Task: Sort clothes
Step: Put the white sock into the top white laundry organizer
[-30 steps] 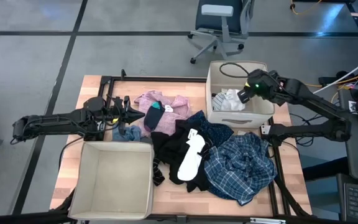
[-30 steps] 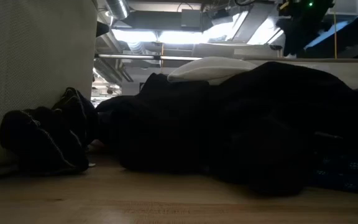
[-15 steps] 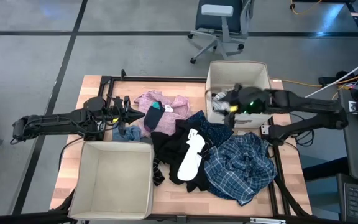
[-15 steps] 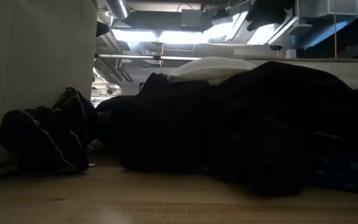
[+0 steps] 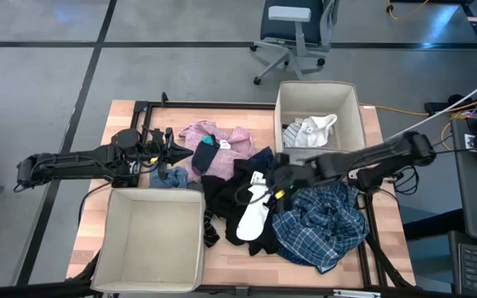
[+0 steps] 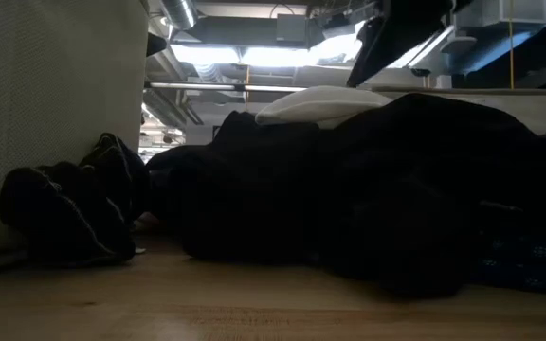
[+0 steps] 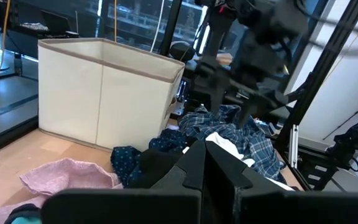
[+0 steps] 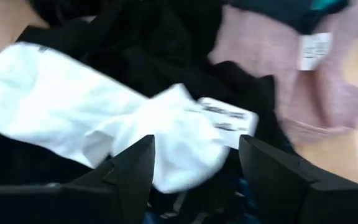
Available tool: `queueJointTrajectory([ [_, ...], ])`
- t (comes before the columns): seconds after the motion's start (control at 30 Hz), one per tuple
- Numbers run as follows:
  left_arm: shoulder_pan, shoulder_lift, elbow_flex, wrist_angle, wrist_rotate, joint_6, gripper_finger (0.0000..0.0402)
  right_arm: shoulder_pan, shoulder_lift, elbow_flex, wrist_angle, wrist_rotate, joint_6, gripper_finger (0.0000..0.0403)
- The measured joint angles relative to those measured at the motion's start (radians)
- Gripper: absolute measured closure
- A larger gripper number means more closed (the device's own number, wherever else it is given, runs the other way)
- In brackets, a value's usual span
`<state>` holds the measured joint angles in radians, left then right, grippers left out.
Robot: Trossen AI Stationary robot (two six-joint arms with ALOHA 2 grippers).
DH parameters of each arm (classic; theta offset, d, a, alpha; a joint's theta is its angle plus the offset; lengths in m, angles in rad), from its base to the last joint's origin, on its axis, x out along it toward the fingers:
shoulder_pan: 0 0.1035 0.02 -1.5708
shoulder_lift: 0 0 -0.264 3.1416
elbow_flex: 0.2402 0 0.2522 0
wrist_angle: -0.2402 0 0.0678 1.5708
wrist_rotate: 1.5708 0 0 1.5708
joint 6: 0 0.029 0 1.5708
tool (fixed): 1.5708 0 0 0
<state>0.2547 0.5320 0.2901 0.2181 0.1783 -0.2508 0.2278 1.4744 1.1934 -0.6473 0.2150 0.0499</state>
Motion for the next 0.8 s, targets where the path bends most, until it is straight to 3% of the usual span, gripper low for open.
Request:
queueJointTrajectory([
  [0.33,0.0,0.0,0.0,-0.001,0.0,0.0,0.04,0.02,0.136,0.0,0.045,0.021,-0.01,0.0169],
  [0.43,0.0,0.0,0.0,-0.001,0.0,0.004,0.04,0.021,0.147,0.0,0.049,0.036,-0.018,0.0186],
  [0.53,0.0,0.0,0.0,-0.002,0.0,0.017,0.04,0.021,0.147,0.0,0.049,0.037,-0.02,0.0228],
  [0.73,0.0,0.0,0.0,-0.002,0.0,0.017,0.04,0.021,0.147,0.0,0.034,0.038,-0.033,0.0367],
  [0.8,0.0,0.0,0.0,-0.002,0.0,0.015,0.04,0.021,0.14,0.0,0.015,0.054,-0.047,0.0389],
])
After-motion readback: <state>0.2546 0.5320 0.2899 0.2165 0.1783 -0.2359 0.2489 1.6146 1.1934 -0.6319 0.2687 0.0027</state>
